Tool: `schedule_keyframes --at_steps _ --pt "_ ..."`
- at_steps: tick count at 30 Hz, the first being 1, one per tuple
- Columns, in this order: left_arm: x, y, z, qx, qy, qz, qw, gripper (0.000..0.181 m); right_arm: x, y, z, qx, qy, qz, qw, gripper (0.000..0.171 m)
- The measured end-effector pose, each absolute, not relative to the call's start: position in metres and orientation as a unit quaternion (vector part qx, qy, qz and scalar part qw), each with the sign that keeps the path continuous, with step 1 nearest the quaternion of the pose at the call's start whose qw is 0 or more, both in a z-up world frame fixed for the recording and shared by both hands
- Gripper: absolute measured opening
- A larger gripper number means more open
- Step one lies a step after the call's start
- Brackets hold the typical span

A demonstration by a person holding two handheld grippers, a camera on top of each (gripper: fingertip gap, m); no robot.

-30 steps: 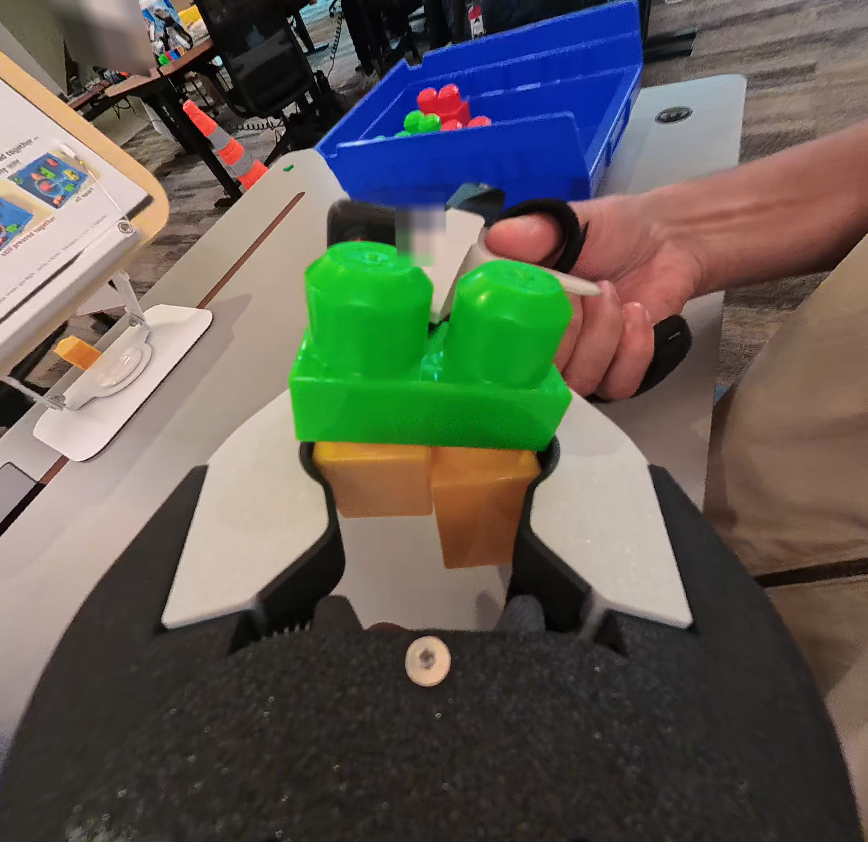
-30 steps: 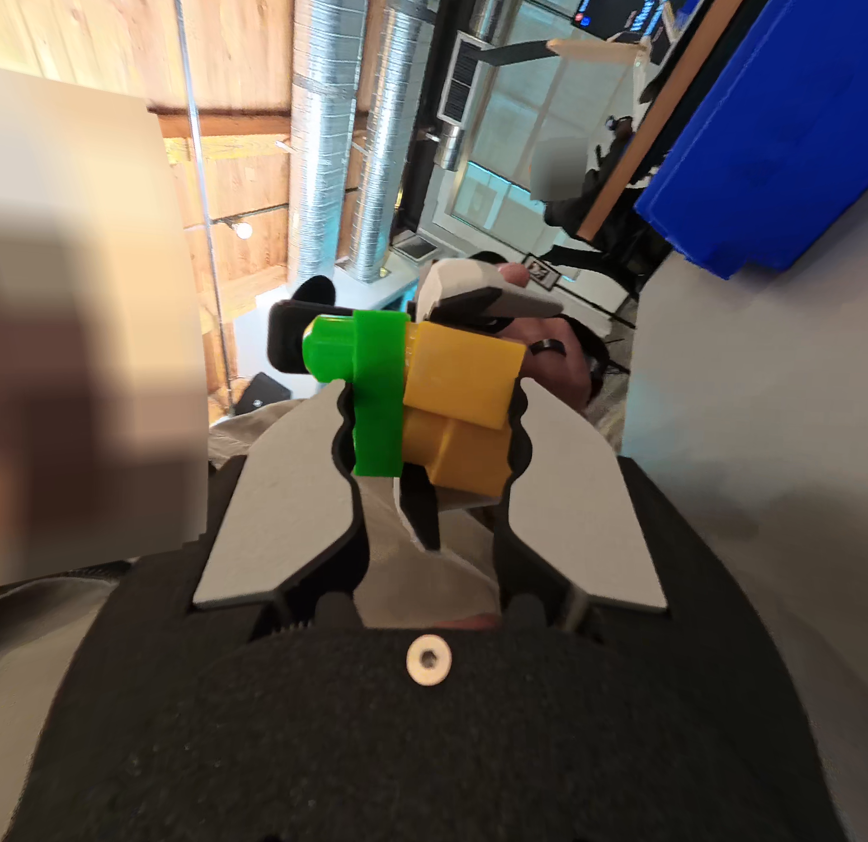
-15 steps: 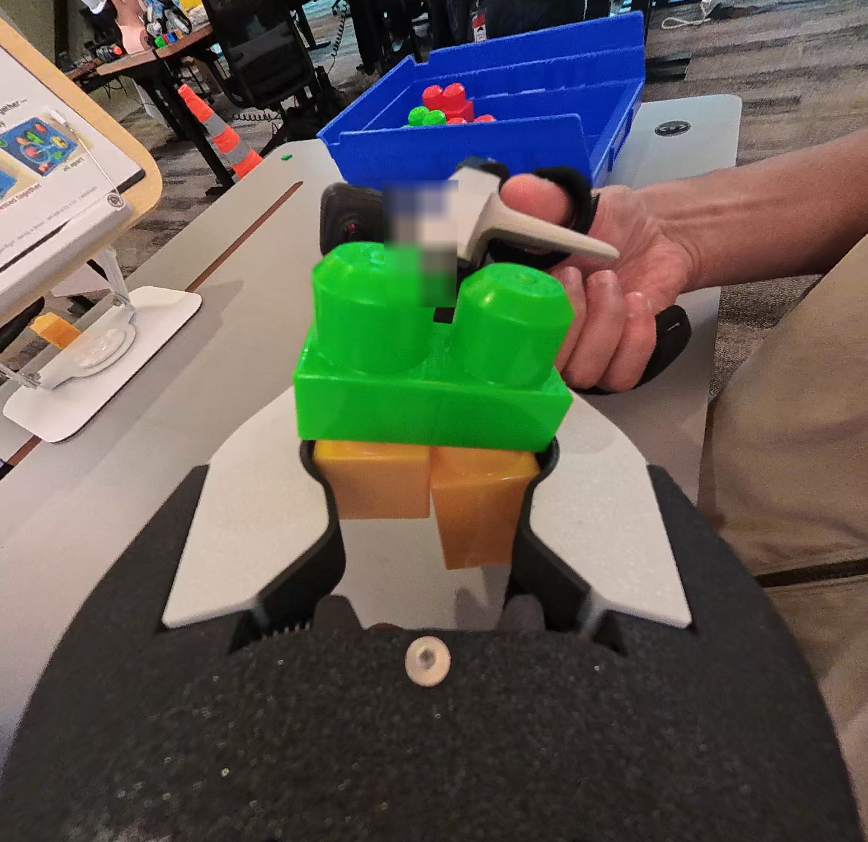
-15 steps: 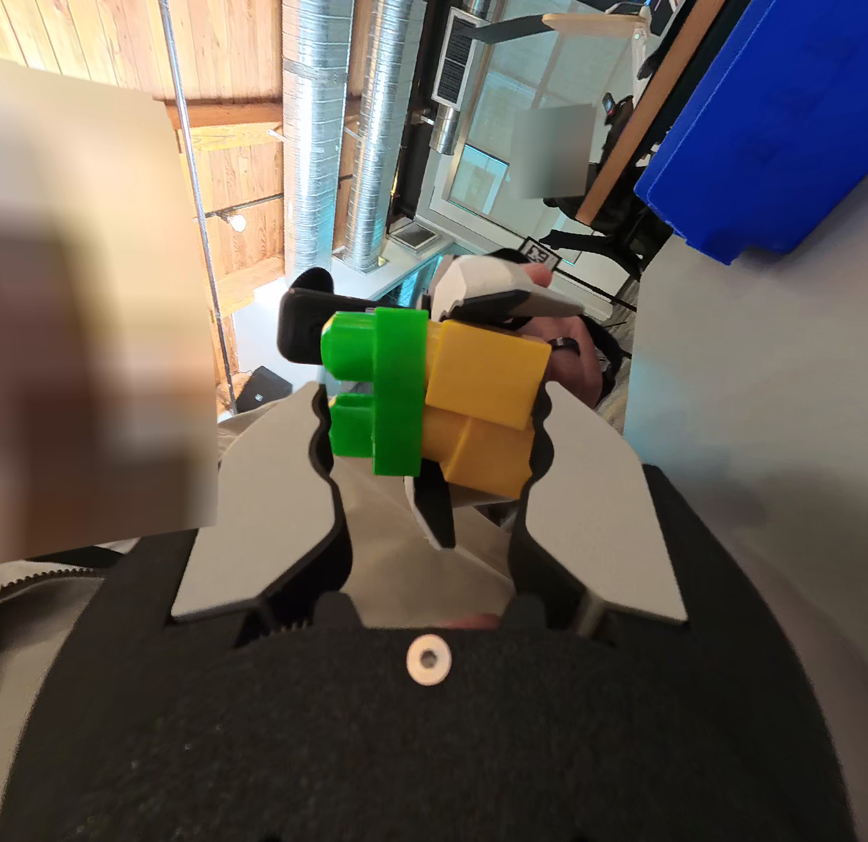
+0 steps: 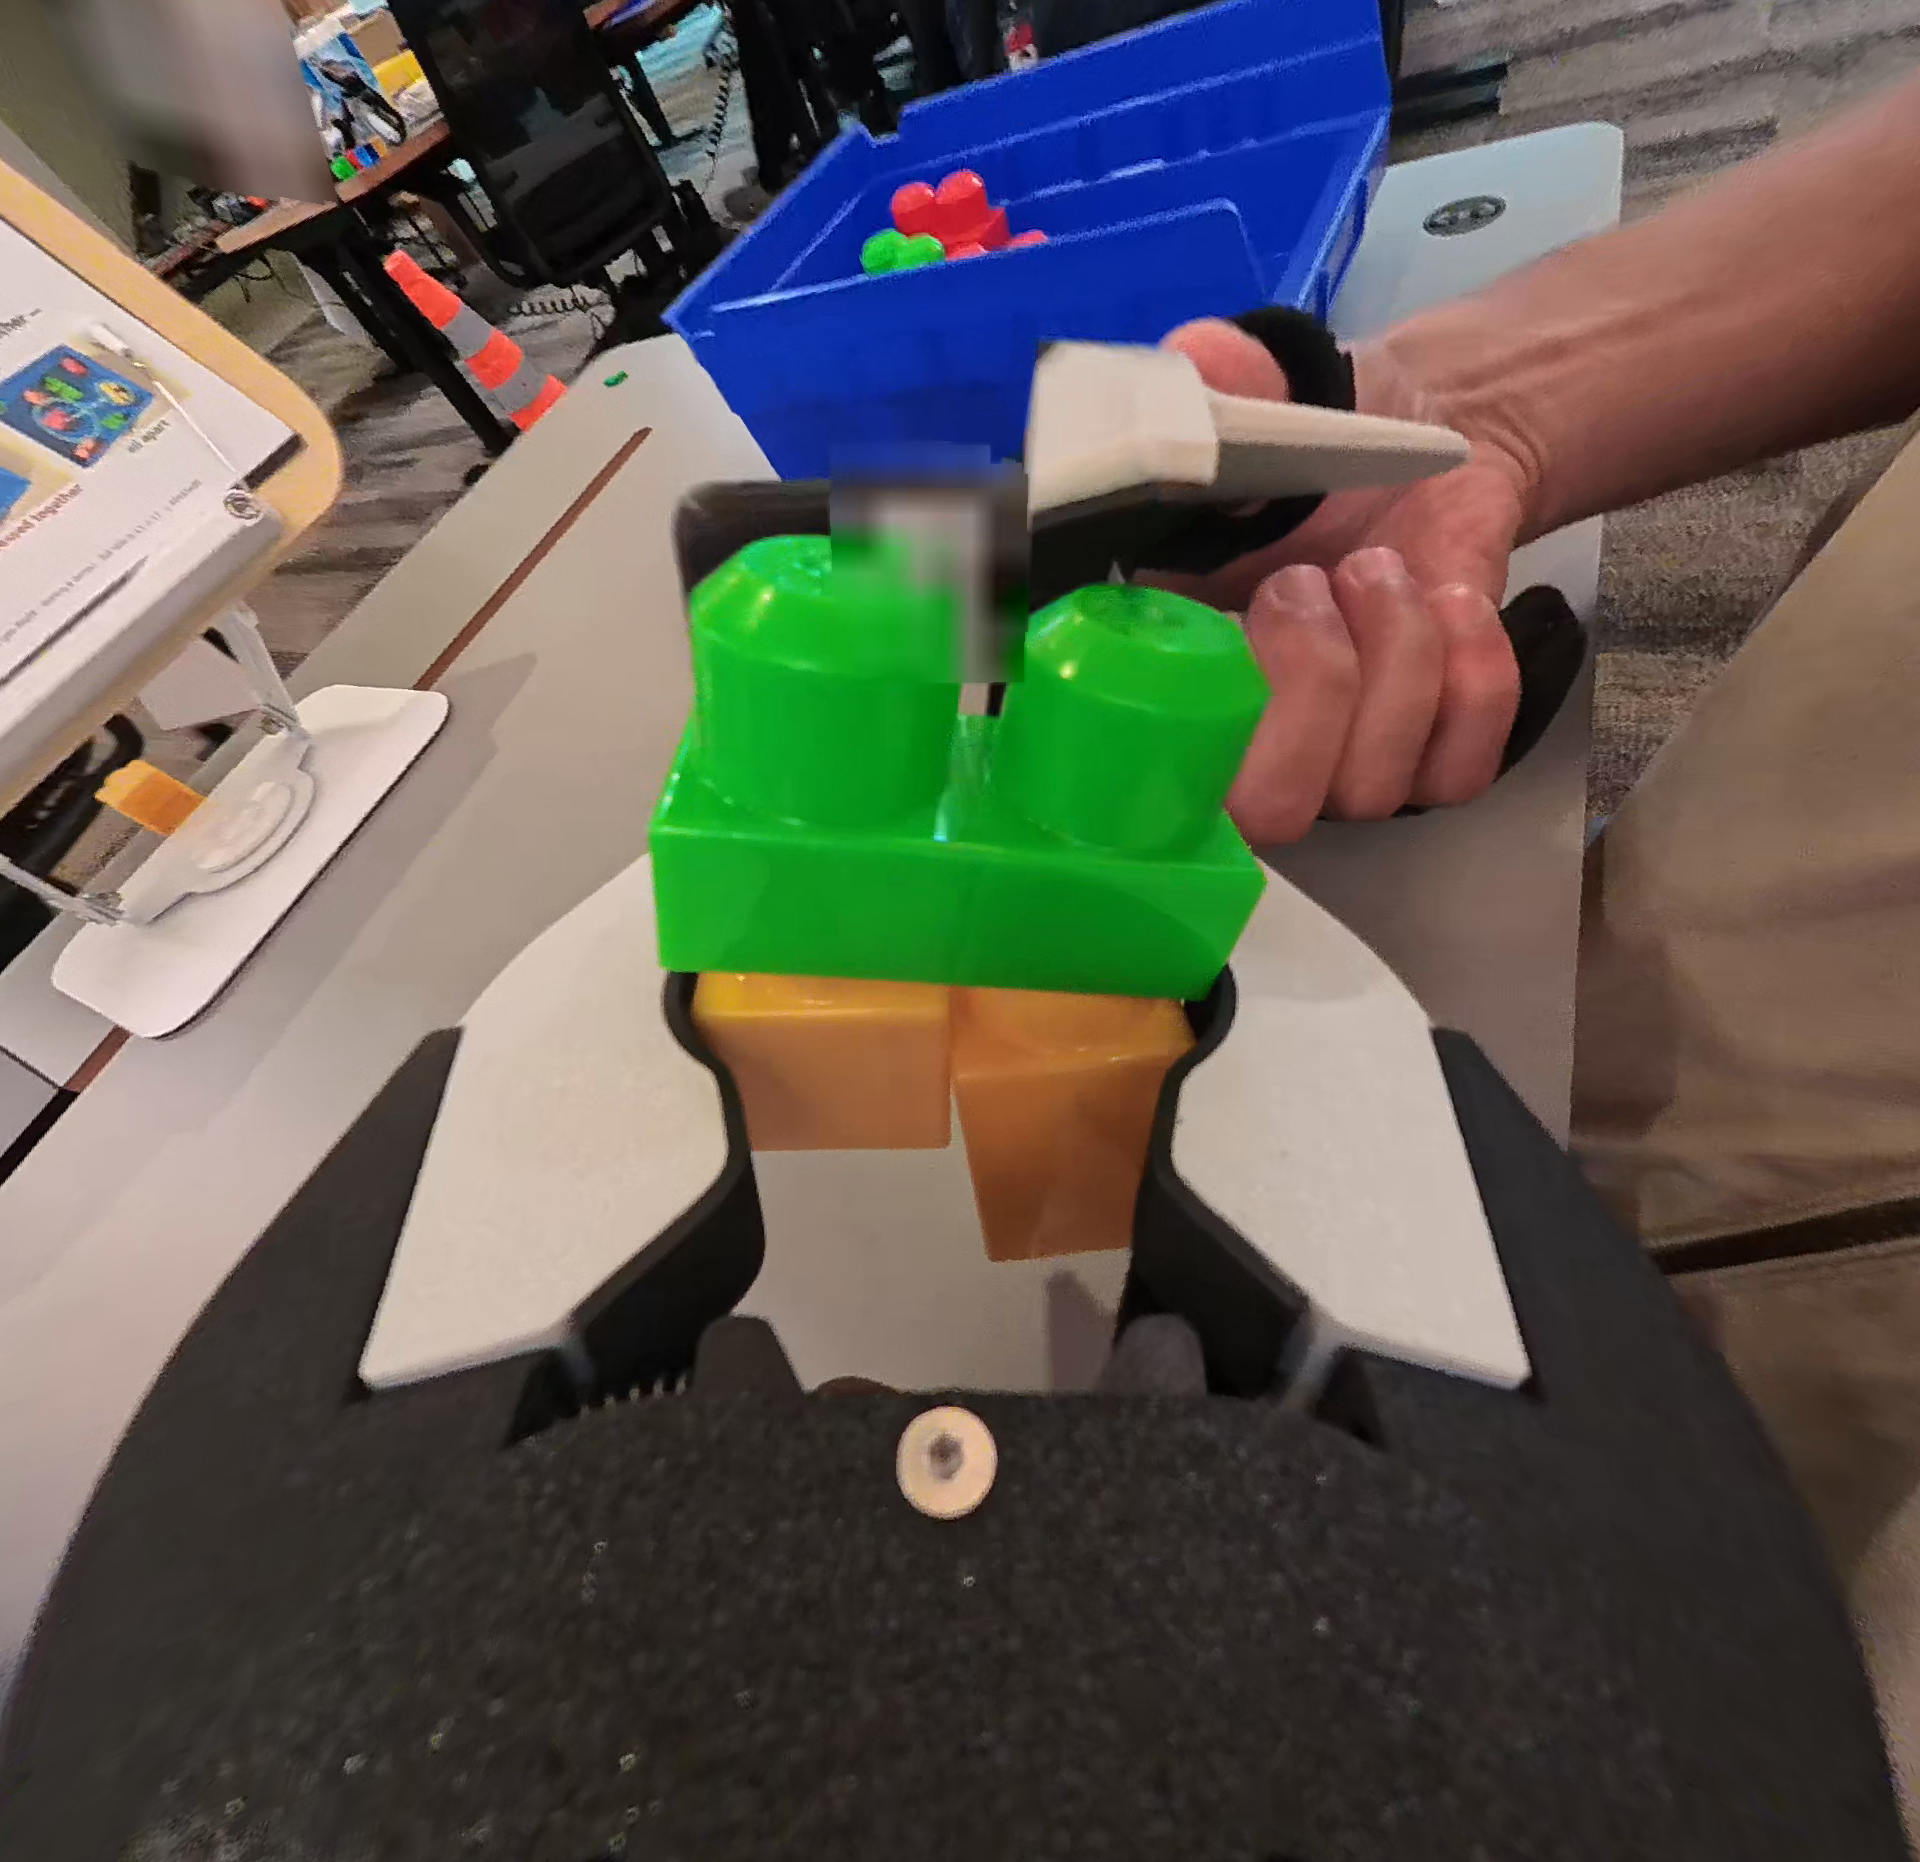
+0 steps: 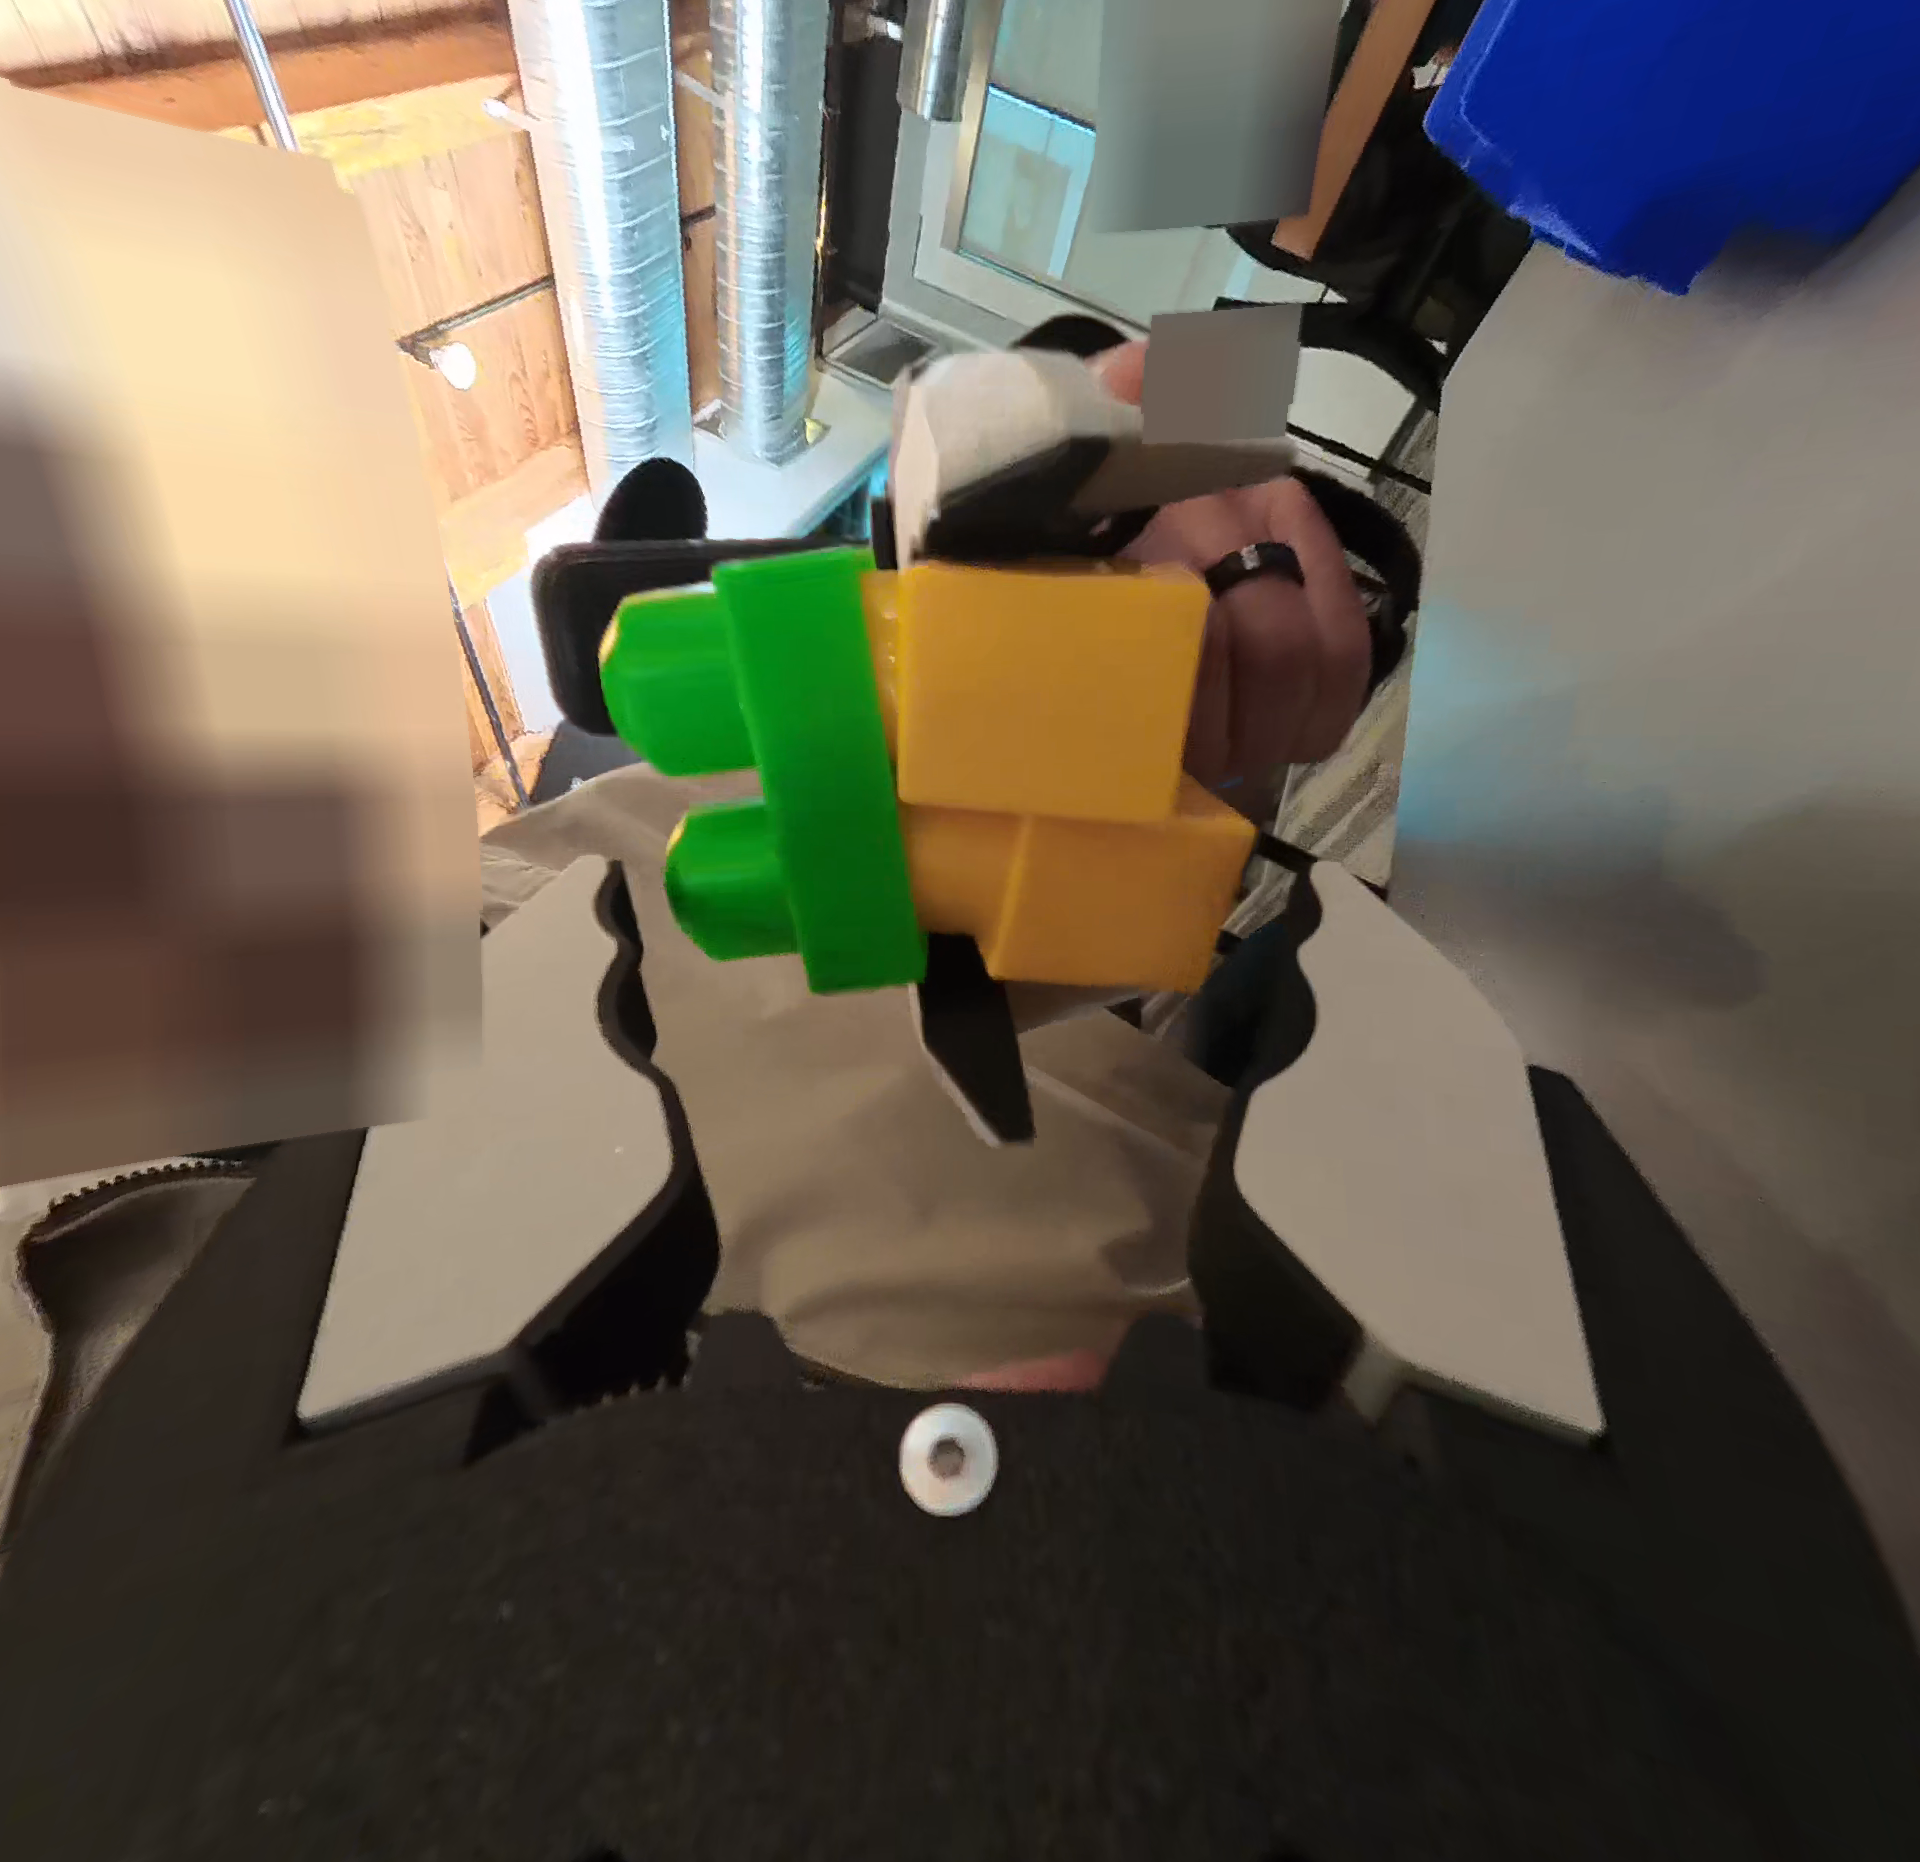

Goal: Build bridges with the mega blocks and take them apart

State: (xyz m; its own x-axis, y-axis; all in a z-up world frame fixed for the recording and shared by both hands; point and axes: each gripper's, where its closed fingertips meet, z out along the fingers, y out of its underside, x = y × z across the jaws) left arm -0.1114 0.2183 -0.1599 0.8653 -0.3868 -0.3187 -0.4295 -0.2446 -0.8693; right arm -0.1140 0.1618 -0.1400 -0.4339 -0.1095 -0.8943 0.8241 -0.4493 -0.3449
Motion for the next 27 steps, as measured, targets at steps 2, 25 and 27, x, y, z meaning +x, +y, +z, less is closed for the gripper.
schedule_keyframes --at_steps 2,25,27 --pt "-0.108 0.219 -0.164 -0.791 0.265 0.021 0.552 0.088 -0.112 0.157 -0.142 0.426 0.443 -0.725 0.311 0.108" --pt "-0.1 0.221 -0.134 -0.742 0.227 -0.048 0.628 0.088 -0.112 0.172 -0.116 0.347 0.318 -0.815 0.337 0.096" --pt "-0.093 0.222 -0.137 -0.739 0.236 -0.052 0.628 0.089 -0.108 0.165 -0.115 0.335 0.332 -0.815 0.336 0.095"
